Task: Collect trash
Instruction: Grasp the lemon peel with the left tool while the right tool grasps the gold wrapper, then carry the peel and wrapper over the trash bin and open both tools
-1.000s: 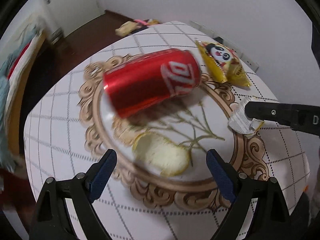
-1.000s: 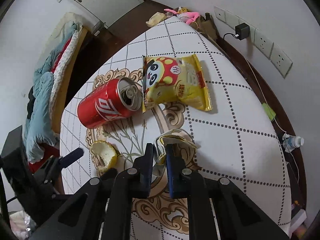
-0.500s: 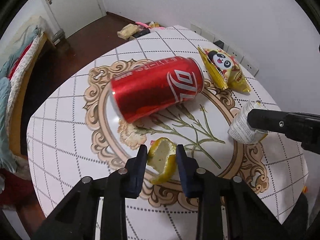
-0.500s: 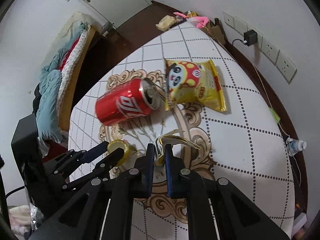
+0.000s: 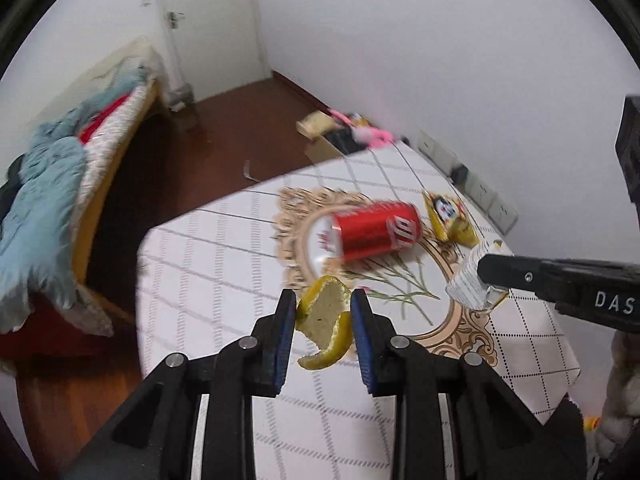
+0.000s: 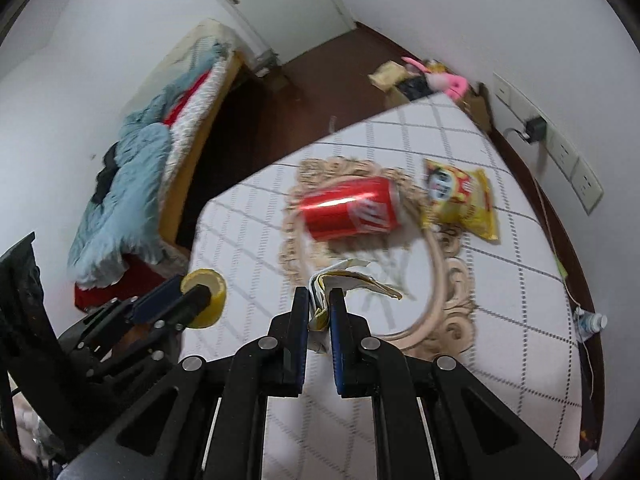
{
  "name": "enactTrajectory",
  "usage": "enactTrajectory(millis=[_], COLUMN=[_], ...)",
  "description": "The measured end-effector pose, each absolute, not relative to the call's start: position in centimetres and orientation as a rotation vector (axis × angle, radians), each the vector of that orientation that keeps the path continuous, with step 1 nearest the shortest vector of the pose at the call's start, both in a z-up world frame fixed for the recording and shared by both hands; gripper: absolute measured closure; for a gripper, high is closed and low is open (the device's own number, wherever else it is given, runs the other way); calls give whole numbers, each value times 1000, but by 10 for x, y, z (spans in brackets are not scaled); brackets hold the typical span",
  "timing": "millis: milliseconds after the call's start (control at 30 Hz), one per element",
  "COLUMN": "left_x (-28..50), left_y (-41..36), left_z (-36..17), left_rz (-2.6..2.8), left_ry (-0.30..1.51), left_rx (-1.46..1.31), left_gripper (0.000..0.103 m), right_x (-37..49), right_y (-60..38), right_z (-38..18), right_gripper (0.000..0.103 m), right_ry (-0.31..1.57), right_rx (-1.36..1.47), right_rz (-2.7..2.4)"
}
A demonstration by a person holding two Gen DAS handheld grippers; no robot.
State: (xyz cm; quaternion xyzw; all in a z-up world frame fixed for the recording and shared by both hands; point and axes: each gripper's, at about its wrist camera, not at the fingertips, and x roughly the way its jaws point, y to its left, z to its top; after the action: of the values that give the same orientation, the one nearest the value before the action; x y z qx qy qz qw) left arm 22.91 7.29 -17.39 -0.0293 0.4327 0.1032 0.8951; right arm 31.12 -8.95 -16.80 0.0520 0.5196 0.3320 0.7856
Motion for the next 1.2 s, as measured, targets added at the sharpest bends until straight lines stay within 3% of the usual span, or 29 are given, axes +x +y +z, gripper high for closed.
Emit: enactTrajectory(millis=[167,367,633,1000,1100,1133,1167,1200], left_x=[165,79,-23,-53,-59,-63,-67,-70], left_y=[115,182,293,370,379,383,384,386], left_z=[-134,-129,-213,-318,-326,-328,-329,-332], left_rz=[323,481,672,705,740,760,777,796], left_ry=[821,827,974,1105,1121,1120,1121,1125], left_rx=[-110,-208,-476,-690,-691,-689,-686,-683], left_gripper=[79,79,79,77,67,48,21,11], right_x=[268,197,111,71,70,69,70,71], right_y=[-50,31,168,293,312,317,322,324], right_z=[-139,-136,-222,-336,-356,-363,-367,-372], right_gripper=[93,93,93,92,91,91,90,88], right_ry=[1092,1121,1333,1530,1559,1566,1567,1568], right_rx=[85,61,-57,-288,-351,-376,-393,-405], right_rz=[831,1015,1153,1137,1125,1111,1097,1089])
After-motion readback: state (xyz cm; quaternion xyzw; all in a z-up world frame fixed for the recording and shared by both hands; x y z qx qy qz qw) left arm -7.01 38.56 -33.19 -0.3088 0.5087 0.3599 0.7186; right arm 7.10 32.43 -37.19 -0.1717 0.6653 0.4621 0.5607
